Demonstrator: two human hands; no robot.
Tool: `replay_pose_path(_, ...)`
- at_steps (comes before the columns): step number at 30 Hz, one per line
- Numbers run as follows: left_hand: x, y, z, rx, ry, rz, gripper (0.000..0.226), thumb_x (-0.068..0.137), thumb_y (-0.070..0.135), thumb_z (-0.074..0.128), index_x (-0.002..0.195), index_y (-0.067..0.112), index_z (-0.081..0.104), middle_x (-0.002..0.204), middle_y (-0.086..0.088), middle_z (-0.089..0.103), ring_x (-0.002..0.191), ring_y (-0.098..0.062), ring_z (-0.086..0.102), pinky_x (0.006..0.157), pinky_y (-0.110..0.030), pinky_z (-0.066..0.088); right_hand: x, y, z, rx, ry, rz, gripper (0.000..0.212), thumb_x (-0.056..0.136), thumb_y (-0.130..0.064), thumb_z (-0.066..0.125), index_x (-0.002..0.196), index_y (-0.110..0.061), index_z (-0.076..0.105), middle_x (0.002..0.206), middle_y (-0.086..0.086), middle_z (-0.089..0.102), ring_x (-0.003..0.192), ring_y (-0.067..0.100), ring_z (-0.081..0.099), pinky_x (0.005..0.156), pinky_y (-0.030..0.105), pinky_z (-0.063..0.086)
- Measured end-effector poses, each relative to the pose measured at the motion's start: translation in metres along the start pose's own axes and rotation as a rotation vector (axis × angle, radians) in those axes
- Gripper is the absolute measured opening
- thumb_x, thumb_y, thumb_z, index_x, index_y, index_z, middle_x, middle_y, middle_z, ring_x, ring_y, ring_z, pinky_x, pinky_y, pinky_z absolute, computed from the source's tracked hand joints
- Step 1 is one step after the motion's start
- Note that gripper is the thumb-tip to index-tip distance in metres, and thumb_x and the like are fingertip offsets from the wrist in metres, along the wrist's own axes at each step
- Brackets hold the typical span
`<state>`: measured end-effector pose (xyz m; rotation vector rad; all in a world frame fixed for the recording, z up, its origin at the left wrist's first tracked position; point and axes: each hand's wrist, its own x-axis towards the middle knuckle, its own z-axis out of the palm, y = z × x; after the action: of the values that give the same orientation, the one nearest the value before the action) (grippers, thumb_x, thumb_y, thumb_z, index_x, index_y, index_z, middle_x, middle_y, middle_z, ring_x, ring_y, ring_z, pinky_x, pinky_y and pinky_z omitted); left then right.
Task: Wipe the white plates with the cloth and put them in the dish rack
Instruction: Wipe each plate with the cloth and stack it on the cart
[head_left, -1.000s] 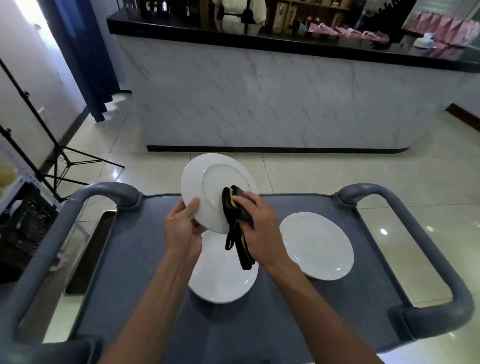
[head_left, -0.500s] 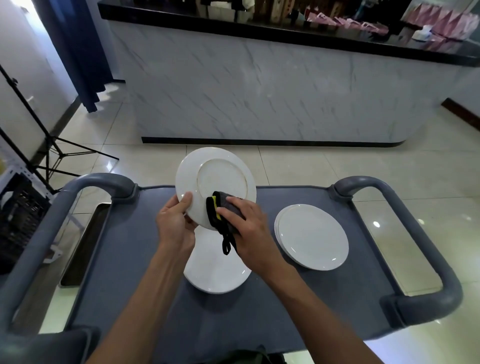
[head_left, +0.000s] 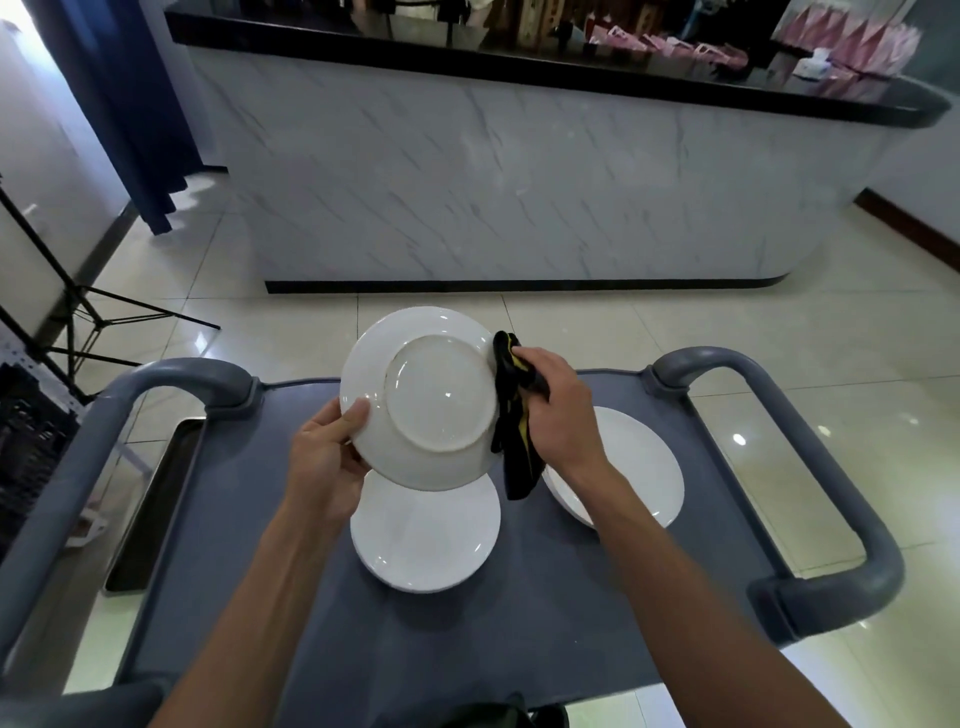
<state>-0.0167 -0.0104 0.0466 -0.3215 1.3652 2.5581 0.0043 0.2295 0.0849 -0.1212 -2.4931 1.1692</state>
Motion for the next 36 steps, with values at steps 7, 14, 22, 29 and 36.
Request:
replay_pose_path(7, -0.003, 0.000, 0.002, 0.100, -0.069, 0.005, 0.022, 0.093, 0.008, 0.058, 0.110, 0.006, 0.071, 0.095, -0.009, 0.074, 0.078, -0.022, 0.067, 0.062, -0.032, 0.056, 0.017, -0.008, -0.002, -0.085, -0.061, -0.087, 0.050, 0.081, 0.017, 0.051, 0.122, -0.008, 0.067, 0.120, 0.004, 0.066, 0.111, 0.021, 0.059, 0.103, 0.026, 0.044)
replay_pose_path(14, -0.004, -0.001, 0.002, 0.107, -0.114, 0.004, 0.038, 0.078, 0.013, 0.066, 0.115, 0.004, 0.070, 0.098, -0.012, 0.073, 0.081, -0.025, 0.066, 0.063, -0.034, 0.056, 0.019, -0.025, 0.009, -0.346, -0.166, -0.220, 0.056, 0.083, 0.007, 0.050, 0.131, -0.018, 0.063, 0.138, 0.002, 0.056, 0.119, 0.031, 0.051, 0.099, 0.047, 0.042)
replay_pose_path(22, -0.006, -0.009, 0.002, 0.127, -0.165, 0.000, 0.039, 0.080, 0.011, 0.069, 0.118, 0.003, 0.071, 0.112, -0.023, 0.070, 0.091, -0.033, 0.067, 0.077, -0.041, 0.054, 0.003, -0.053, 0.046, -0.463, -0.255, -0.550, 0.052, 0.078, -0.004, 0.070, 0.126, -0.022, 0.067, 0.138, 0.002, 0.059, 0.123, 0.031, 0.052, 0.098, 0.048, 0.041)
replay_pose_path(29, -0.005, -0.007, -0.005, 0.143, -0.149, 0.035, 0.039, 0.078, 0.009, 0.070, 0.116, 0.004, 0.072, 0.107, -0.021, 0.072, 0.087, -0.032, 0.068, 0.069, -0.035, 0.057, 0.005, -0.053, 0.052, -0.415, -0.233, -0.501, 0.055, 0.080, -0.003, 0.065, 0.131, -0.024, 0.063, 0.140, 0.000, 0.056, 0.124, 0.029, 0.050, 0.098, 0.046, 0.041)
replay_pose_path(36, -0.006, -0.003, -0.010, 0.104, -0.123, 0.073, 0.032, 0.077, 0.009, 0.067, 0.108, 0.006, 0.074, 0.093, -0.010, 0.073, 0.078, -0.023, 0.067, 0.062, -0.031, 0.056, 0.024, -0.036, 0.033, -0.310, -0.209, -0.266, 0.060, 0.084, 0.006, 0.049, 0.138, -0.018, 0.056, 0.145, 0.001, 0.050, 0.121, 0.032, 0.047, 0.101, 0.050, 0.042)
